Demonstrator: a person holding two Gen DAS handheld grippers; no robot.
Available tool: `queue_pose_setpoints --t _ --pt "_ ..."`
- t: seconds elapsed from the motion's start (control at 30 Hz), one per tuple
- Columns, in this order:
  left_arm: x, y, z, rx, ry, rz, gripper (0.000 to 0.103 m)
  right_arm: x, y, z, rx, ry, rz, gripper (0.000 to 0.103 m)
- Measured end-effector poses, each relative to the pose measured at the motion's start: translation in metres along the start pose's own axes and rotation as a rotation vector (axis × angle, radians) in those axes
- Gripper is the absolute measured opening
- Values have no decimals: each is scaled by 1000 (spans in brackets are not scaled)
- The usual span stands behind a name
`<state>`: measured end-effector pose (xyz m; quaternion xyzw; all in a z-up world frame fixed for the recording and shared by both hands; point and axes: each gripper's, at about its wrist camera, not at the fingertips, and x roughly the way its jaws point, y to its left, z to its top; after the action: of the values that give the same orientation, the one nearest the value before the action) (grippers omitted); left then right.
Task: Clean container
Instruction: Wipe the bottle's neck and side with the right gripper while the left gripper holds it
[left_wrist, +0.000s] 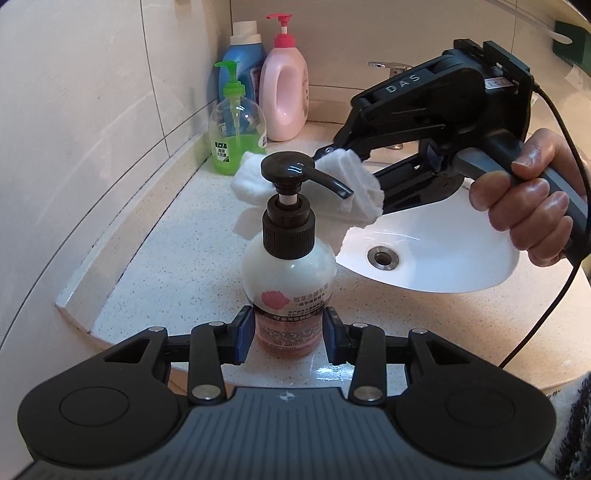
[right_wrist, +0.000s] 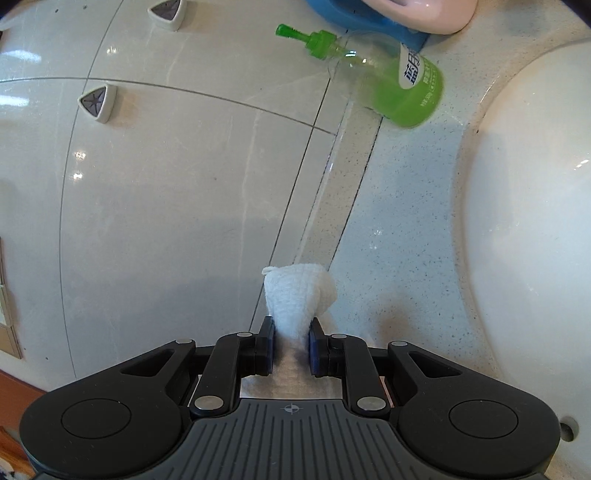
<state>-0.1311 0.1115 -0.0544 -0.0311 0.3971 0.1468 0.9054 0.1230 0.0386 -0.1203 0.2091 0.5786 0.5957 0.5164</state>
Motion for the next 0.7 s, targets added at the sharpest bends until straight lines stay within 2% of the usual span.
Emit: queue_pose_setpoints --t 0.1,0.3,0.7 --pt "0 -1 -1 17 0 9 44 12 -7 1 10 28 -14 20" --pt "0 -1 -3 27 -2 11 44 19 -22 0 70 12 -13 21" --pt "0 2 -5 33 -3 2 45 3 -47 -15 125 -18 -90 21"
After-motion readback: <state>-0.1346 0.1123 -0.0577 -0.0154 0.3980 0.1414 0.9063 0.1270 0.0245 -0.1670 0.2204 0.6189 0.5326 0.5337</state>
